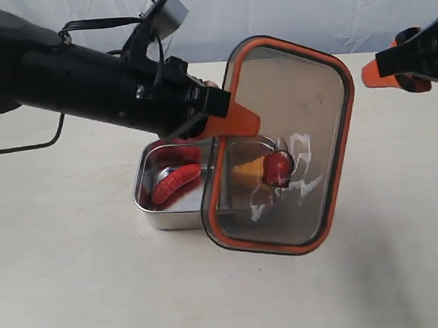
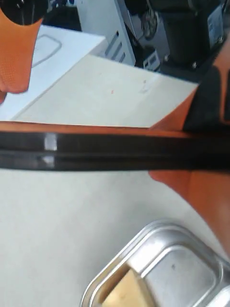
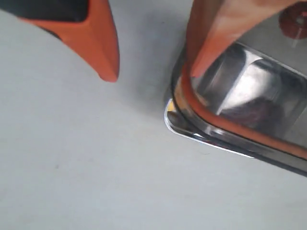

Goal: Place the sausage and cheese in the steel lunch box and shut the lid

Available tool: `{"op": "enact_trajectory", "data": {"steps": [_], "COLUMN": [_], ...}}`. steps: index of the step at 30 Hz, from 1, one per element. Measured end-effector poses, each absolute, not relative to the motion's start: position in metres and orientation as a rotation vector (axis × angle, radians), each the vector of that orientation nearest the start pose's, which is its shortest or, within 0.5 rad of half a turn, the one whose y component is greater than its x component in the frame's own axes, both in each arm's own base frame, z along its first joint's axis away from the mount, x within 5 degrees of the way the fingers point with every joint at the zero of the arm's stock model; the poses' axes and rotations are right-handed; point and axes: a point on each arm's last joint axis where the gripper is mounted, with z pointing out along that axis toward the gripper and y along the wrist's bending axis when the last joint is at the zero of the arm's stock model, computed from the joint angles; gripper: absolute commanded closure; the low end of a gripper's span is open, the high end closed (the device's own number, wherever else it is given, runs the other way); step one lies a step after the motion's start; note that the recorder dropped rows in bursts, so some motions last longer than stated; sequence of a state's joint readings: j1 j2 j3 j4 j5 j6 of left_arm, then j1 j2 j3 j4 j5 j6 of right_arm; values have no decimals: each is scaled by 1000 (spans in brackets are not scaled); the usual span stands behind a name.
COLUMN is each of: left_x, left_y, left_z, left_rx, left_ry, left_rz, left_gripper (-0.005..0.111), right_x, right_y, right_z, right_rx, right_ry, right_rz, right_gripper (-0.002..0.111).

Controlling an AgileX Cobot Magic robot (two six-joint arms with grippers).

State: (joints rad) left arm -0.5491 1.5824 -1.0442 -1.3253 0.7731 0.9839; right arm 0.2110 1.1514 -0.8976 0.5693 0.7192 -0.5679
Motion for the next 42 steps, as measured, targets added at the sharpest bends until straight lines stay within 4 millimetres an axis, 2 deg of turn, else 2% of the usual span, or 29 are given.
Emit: {"op": "enact_trajectory", "data": {"steps": [4,10,13,17,22,28,31,35,40,42], "left_x": [254,255,252,250,240,224,221,218,218,216], "left_y": [-217,-197,-189,-183,-192,-213,-224,-246,-269,-276], "left_z": [283,307,315,315,310,312,300,270,244,231], "left_rx": [810,892,986,1132,1360,1504,1509,1580,1514,1527], "left_ry": [2156,2008,1943,1889,1801,1646,1662,1698,1627,1627], "left_rz": [-1047,-702,-552,-380,-147,190,393,477,745,774], "left_gripper": [107,107,107,107,107,107,107,107,107,107], "right_x": [212,209,209,209,209,209,209,209,209,209], "right_y": [71,67,67,67,67,67,67,66,66,66], "right_z": [324,327,328,328,328,328,328,328,328,328], "right_rx": [-490,-461,-459,-456,-457,-457,-457,-460,-460,-460], "right_ry": [2279,2272,2270,2271,2271,2271,2271,2270,2270,2270], "right_rz": [378,343,342,343,342,342,342,335,334,334], "right_gripper": [64,64,64,64,65,65,65,65,65,65]}}
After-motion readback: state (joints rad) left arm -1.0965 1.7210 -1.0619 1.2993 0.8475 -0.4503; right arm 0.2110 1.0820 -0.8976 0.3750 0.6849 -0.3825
